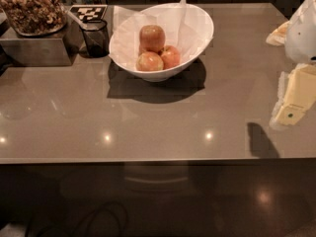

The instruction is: Pick apple from white bowl

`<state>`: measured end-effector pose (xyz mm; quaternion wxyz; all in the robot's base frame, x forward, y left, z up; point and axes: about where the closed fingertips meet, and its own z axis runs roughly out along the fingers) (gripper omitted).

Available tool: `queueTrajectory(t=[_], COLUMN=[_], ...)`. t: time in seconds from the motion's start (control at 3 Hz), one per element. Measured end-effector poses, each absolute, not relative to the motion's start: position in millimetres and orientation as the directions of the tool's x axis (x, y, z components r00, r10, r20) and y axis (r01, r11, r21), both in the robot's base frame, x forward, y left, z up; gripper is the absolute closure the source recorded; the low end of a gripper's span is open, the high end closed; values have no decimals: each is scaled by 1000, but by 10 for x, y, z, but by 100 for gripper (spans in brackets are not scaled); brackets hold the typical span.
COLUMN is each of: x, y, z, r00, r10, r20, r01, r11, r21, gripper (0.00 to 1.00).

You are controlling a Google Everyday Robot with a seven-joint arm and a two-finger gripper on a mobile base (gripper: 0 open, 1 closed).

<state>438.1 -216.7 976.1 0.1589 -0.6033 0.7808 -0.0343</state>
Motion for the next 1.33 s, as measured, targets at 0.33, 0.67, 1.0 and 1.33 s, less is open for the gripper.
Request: queueTrajectory(t=[0.33, 0.67, 1.0, 1.33], x=[4381, 4598, 5112, 5686], y=[-2167, -2184, -2193, -2062], z=[9761, 9858, 10049, 10168], r00=[-222, -235, -217, -172], r10=[-953, -939, -898, -852], r20=[-207, -252, -383, -494], r01=[-931, -909, -875, -876], r11=[270, 304, 353, 362], r21=[-245, -287, -331, -319], gripper=[0, 0, 0, 0])
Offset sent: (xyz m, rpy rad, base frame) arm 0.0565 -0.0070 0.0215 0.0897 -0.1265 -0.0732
